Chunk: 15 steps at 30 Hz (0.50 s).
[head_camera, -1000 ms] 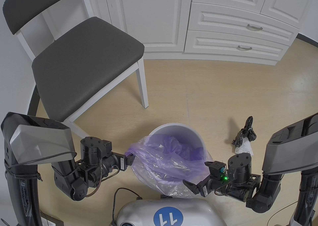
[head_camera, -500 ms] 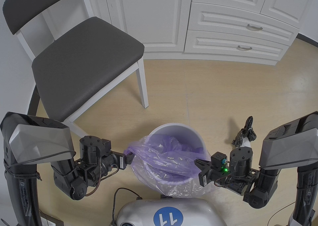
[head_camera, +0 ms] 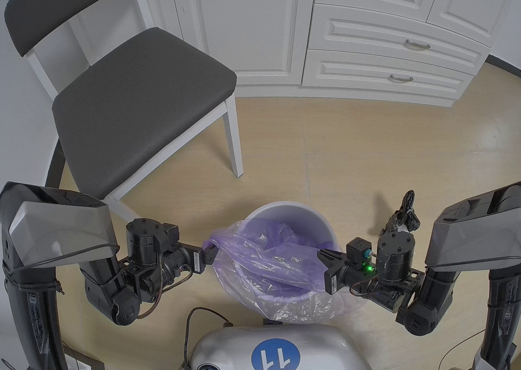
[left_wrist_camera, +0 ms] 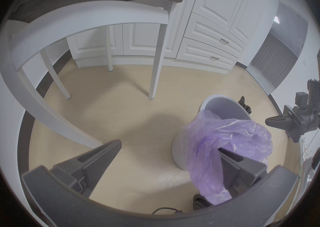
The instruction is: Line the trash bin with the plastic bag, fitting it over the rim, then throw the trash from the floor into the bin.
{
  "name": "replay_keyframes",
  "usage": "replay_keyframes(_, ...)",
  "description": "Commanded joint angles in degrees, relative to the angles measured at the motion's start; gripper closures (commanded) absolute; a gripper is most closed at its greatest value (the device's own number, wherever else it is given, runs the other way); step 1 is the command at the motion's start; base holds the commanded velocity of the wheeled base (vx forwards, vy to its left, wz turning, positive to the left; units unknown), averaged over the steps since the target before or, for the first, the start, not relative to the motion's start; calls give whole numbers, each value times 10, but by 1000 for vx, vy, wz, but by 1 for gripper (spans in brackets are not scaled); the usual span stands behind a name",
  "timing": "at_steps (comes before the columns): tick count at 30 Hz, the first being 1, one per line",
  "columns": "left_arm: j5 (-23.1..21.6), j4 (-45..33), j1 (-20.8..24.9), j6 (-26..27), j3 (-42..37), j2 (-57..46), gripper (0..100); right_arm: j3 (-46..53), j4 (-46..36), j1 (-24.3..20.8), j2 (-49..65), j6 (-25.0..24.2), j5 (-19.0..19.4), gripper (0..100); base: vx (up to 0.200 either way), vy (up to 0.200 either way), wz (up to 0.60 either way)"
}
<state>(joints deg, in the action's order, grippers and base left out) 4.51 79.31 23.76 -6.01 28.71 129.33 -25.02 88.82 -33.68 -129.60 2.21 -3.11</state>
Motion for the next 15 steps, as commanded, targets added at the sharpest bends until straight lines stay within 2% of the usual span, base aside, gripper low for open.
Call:
replay_keyframes(1, 0, 1, -1, 0, 0, 0, 0, 8, 0, 0, 15, 1, 0, 0, 0, 0, 0)
replay_keyframes(15, 0, 1, 0, -1, -4, -7, 0, 28, -1, -5, 30, -1, 16, 0, 0, 0, 0)
